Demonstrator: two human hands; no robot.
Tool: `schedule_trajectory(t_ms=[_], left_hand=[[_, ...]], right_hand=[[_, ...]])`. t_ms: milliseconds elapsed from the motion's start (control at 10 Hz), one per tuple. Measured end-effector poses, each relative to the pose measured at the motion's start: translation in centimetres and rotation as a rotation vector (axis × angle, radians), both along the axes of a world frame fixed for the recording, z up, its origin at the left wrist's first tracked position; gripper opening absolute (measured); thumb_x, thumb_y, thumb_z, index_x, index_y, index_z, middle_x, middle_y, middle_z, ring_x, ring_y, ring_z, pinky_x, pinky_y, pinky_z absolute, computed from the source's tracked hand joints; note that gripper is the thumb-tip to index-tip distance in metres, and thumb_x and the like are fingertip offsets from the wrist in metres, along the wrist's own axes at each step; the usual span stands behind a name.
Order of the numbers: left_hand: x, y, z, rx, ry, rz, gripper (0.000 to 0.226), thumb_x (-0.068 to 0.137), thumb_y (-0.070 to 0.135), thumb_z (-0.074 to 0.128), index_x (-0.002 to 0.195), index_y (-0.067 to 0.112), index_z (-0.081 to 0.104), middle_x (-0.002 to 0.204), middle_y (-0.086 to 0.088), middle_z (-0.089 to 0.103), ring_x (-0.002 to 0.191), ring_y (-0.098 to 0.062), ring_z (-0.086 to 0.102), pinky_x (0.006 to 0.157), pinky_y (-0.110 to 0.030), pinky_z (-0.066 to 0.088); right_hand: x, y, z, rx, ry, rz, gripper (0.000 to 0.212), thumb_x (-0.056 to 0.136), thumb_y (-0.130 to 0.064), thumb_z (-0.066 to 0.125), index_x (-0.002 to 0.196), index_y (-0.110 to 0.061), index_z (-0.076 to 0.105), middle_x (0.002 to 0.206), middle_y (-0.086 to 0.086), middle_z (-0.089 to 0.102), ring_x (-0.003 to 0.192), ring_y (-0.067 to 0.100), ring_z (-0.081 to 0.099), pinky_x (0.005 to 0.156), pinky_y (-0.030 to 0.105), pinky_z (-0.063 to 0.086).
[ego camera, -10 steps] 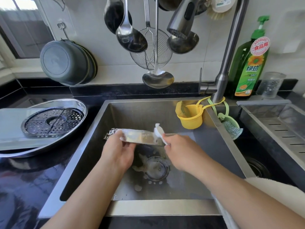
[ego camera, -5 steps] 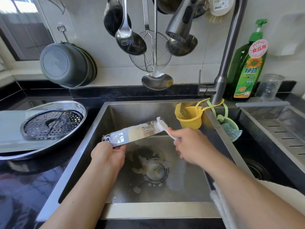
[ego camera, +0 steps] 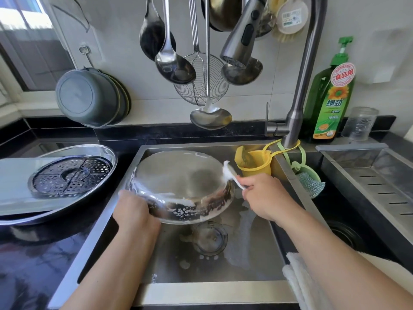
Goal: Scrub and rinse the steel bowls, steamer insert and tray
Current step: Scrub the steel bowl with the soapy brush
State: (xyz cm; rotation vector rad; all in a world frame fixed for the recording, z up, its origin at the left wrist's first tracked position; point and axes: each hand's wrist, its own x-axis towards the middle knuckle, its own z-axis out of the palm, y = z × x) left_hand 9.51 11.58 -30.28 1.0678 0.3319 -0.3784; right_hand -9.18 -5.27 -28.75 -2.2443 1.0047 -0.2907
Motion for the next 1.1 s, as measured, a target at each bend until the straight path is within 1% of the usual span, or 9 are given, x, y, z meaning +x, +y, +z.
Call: schedule_trajectory(t_ms=[100,200,300,400,500,600,700,800,1100], left_hand=[[-0.6,-0.3,0.0,0.128,-0.212,-0.047,0.033,0.108,0.032,0.039,0.104,0.013,0.066,0.097,-0.007,0.062,0.091,-0.025,0.063,0.081,-0.041,0.056],[-1.4,-0.7,0.5,0.219,-0.368,-0.110,0.043,0.103,0.033,0.047,0.063,0.020,0.040,0.058,0.000,0.045,0.058,-0.020,0.046,0.058,-0.033,0.044],[-1.9,-1.0,0.2,0.292,-0.427,-0.243,0.046,0.102,0.039,0.048,0.065,0.013,0.039,0.058,-0.005,0.041,0.056,-0.020,0.040,0.055,-0.036,0.040],[-2.2,-1.0,0.2,0.304,-0.467,-0.341,0.060,0.103,0.048,0.048,0.087,-0.009,0.055,0.074,-0.012,0.056,0.067,-0.027,0.050,0.063,-0.045,0.048],[-2.7,-0.9,0.2,0.297,-0.511,-0.418,0.061,0.107,0.046,0.047,0.098,-0.013,0.058,0.077,-0.015,0.061,0.069,-0.027,0.053,0.068,-0.042,0.046],[-3.4,-1.2,0.4,0.327,-0.609,-0.470,0.060,0.108,0.045,0.047,0.094,-0.012,0.059,0.072,-0.017,0.059,0.065,-0.025,0.053,0.066,-0.041,0.047],[-3.7,-1.5,0.4,0.314,-0.620,-0.481,0.060,0.106,0.049,0.049,0.096,-0.009,0.062,0.080,-0.033,0.063,0.070,-0.026,0.057,0.070,-0.042,0.049],[-3.7,-1.3,0.6,0.283,-0.575,-0.469,0.058,0.109,0.044,0.048,0.095,-0.010,0.065,0.084,-0.037,0.064,0.070,-0.029,0.059,0.070,-0.042,0.050],[-4.0,-1.2,1.2,0.210,-0.494,-0.487,0.055,0.109,0.040,0.050,0.099,-0.012,0.064,0.085,-0.020,0.069,0.077,-0.029,0.061,0.077,-0.044,0.052]], right_hand=[[-0.4,2.0,1.3,0.160,0.009,0.284,0.043,0.092,-0.011,0.064,0.122,-0.042,0.071,0.069,-0.013,0.061,0.060,0.012,0.046,0.056,0.026,0.035],[0.0,2.8,0.7,-0.025,-0.083,0.317,0.037,0.099,-0.021,0.060,0.123,-0.048,0.067,0.054,-0.017,0.054,0.052,0.008,0.036,0.053,0.030,0.030],[0.6,3.4,0.5,-0.127,-0.219,0.326,0.036,0.100,-0.027,0.060,0.128,-0.049,0.063,0.073,-0.016,0.061,0.064,0.008,0.051,0.062,0.033,0.043],[0.8,5.1,0.3,-0.197,-0.229,0.422,0.042,0.102,-0.025,0.058,0.136,-0.050,0.056,0.077,-0.012,0.051,0.077,0.008,0.052,0.071,0.029,0.044],[1.3,5.6,0.0,-0.291,-0.240,0.412,0.044,0.102,-0.024,0.057,0.139,-0.048,0.053,0.077,-0.011,0.050,0.075,0.010,0.050,0.066,0.028,0.043],[2.0,3.6,0.2,-0.349,-0.284,0.204,0.043,0.101,-0.022,0.059,0.139,-0.041,0.056,0.076,-0.007,0.052,0.072,0.014,0.050,0.064,0.035,0.044],[1.9,2.4,0.3,-0.345,-0.258,0.079,0.043,0.101,-0.022,0.058,0.140,-0.040,0.056,0.075,-0.007,0.049,0.076,0.018,0.049,0.068,0.037,0.042],[1.2,4.4,0.5,-0.294,-0.272,0.217,0.044,0.100,-0.021,0.059,0.139,-0.043,0.055,0.072,-0.005,0.048,0.071,0.014,0.048,0.066,0.035,0.041],[1.2,2.2,1.0,-0.363,-0.159,0.070,0.043,0.103,-0.023,0.054,0.142,-0.040,0.054,0.078,-0.002,0.053,0.080,0.026,0.055,0.066,0.040,0.041]])
